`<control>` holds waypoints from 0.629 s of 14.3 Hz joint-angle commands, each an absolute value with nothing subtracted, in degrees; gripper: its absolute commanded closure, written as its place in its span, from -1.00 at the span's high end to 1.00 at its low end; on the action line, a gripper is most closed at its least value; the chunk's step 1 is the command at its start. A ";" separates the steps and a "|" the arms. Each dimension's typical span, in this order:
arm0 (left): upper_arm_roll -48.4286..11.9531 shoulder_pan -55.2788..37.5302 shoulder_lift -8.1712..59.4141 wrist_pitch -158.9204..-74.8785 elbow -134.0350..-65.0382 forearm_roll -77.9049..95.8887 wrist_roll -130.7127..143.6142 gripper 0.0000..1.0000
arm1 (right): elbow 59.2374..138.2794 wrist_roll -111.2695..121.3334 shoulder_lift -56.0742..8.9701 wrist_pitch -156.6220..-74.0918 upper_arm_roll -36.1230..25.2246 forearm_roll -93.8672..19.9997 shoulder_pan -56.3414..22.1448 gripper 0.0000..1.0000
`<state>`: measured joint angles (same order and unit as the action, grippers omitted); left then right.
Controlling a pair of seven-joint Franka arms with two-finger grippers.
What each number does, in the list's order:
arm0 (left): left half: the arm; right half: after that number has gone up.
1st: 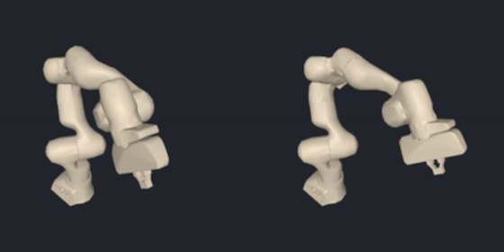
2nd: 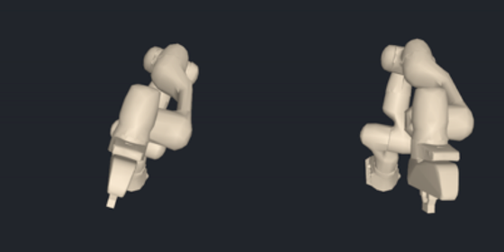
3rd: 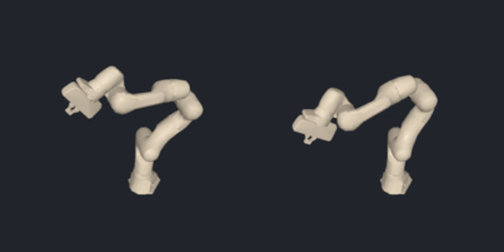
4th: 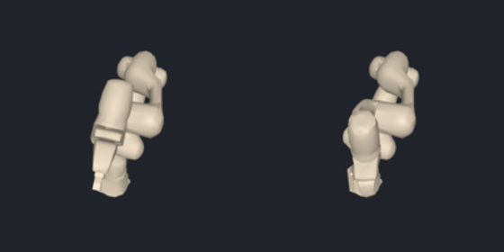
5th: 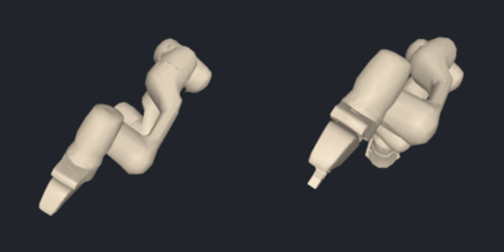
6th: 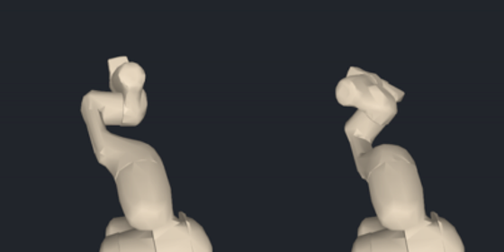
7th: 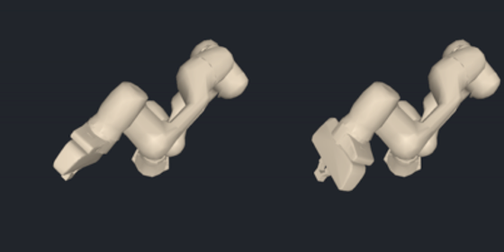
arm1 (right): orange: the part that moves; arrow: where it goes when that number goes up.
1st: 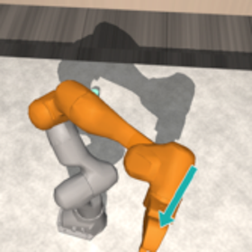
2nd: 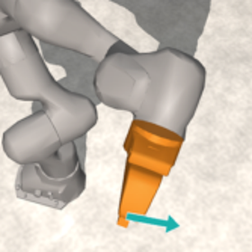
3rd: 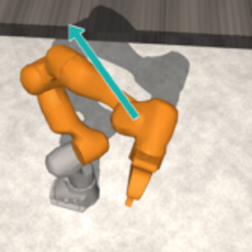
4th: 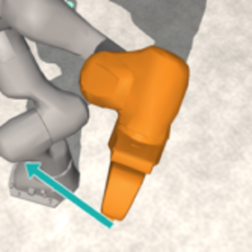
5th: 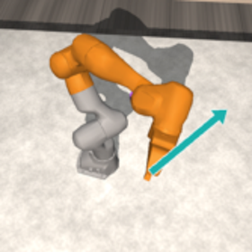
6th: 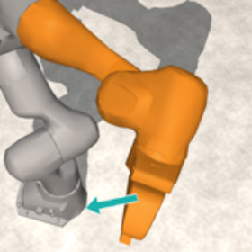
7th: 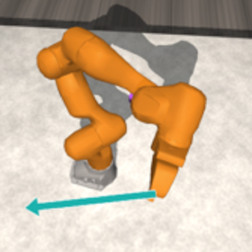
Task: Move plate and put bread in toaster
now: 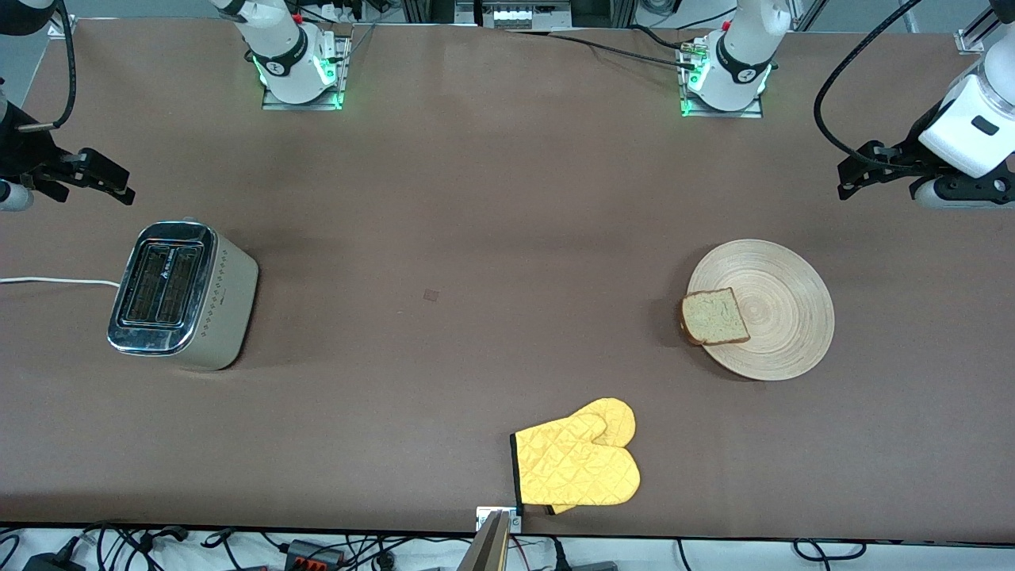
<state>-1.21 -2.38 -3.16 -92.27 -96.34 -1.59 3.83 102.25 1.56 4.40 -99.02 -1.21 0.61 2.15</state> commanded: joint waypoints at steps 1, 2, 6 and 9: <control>-1.14 -2.72 -3.25 -91.14 -95.36 -2.72 3.25 1.00 | 102.39 1.58 5.36 -98.09 -0.35 0.79 3.08 1.00; -1.14 -2.72 -3.25 -91.14 -95.36 -2.72 3.25 1.00 | 102.39 1.49 5.36 -98.26 -0.44 0.70 3.08 1.00; -1.14 -2.72 -3.25 -91.14 -95.36 -2.72 3.25 1.00 | 102.39 1.49 5.27 -98.53 -0.44 0.70 3.08 1.00; -1.14 -3.07 -3.08 -91.06 -95.27 -2.72 3.16 1.00 | 102.13 1.58 4.57 -98.53 -0.53 0.70 3.25 1.00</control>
